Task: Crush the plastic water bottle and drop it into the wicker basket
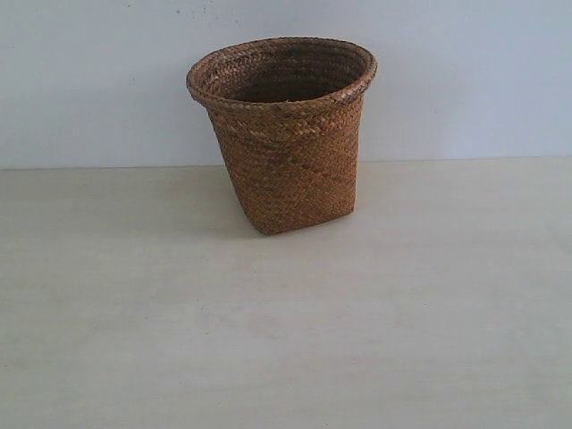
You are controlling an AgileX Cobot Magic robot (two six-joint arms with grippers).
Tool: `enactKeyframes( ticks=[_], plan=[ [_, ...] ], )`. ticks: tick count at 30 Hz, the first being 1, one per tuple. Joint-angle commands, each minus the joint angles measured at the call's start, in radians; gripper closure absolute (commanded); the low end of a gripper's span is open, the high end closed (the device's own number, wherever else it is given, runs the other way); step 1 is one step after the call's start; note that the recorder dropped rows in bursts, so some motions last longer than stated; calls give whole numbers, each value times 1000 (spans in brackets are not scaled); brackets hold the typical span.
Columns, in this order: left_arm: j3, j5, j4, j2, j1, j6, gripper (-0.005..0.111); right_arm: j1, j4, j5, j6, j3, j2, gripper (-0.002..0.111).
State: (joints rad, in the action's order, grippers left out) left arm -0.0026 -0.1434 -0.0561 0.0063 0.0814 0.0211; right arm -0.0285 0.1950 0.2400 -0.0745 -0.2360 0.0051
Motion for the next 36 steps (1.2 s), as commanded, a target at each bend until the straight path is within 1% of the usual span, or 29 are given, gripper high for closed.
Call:
enactKeyframes(
  ticks=[1, 3, 4, 30, 36],
  plan=[
    [3, -66, 4, -6, -32, -14, 102, -2, 0, -7, -1, 4, -5, 108],
    [3, -136, 37, -6, -37, -14, 102, -2, 0, -7, -1, 4, -5, 108],
    [3, -150, 43, -6, -37, -14, 102, -2, 0, -7, -1, 4, -5, 108],
    [3, -148, 45, -6, -37, -14, 102, -2, 0, -7, -1, 4, -5, 108],
    [3, -148, 45, -6, -37, -14, 102, -2, 2, 19, -4, 4, -5, 108]
  ],
)
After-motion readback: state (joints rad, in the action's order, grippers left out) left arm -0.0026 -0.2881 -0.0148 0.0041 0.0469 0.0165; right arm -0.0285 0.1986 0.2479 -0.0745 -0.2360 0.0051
